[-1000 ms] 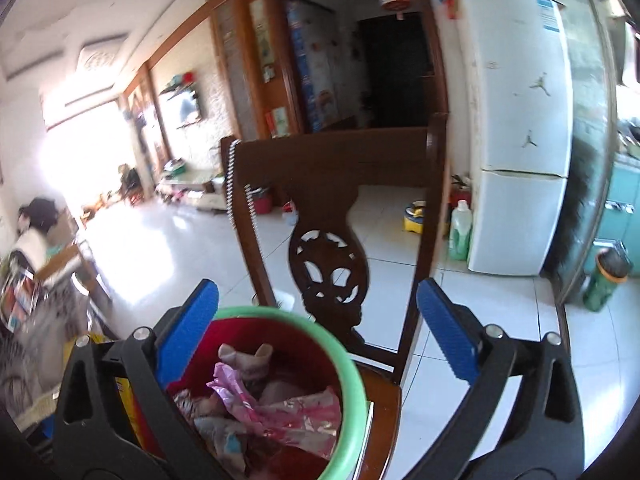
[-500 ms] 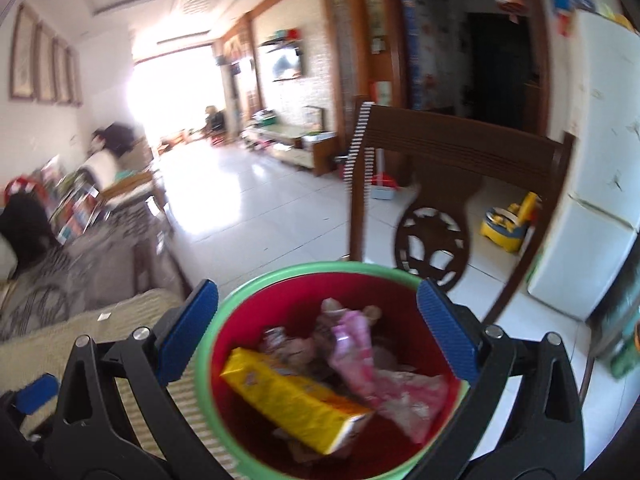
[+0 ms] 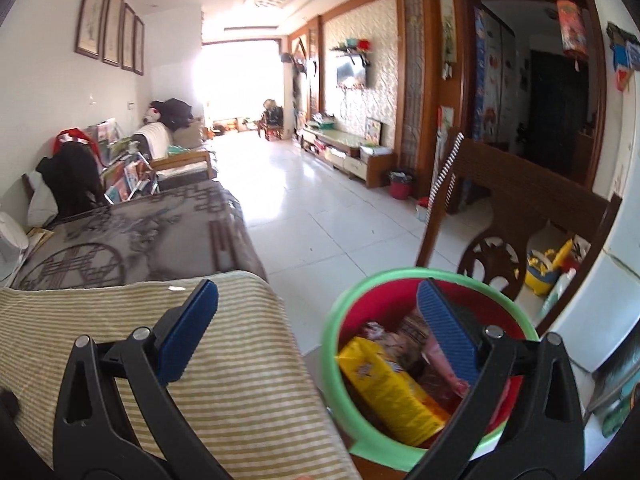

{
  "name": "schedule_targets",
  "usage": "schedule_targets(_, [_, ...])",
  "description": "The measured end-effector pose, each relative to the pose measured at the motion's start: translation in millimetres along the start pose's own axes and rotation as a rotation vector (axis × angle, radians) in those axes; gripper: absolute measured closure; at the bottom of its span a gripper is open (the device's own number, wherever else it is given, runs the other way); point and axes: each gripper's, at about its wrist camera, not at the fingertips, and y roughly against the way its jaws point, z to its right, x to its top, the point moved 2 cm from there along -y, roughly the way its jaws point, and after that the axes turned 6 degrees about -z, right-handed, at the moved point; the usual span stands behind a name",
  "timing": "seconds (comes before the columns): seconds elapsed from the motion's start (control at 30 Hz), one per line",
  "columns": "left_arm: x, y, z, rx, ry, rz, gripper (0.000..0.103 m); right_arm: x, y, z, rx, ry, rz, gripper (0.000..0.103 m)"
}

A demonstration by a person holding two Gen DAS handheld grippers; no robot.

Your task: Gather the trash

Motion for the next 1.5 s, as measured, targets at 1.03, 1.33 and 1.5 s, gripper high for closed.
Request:
schedule_targets(1.03, [-11.1, 9.9, -17.5, 0.063, -0.063, 0.095, 0.008, -3.2, 13.1, -61.9, -0.012, 0.031, 0.098, 0.005])
schedule_targets(1.33, [-12.1, 8.2, -17.4, 0.053, -0.063, 0.066, 0.008, -3.1, 10.1, -59.7, -0.015, 0.026, 0.083, 0.005])
schedule_targets(1.5, [-12.4, 7.9, -15.6, 0.047, -0.068, 0.057, 0.008, -4.0, 8.0, -63.9, -0.014, 0.042, 0.069, 0.005])
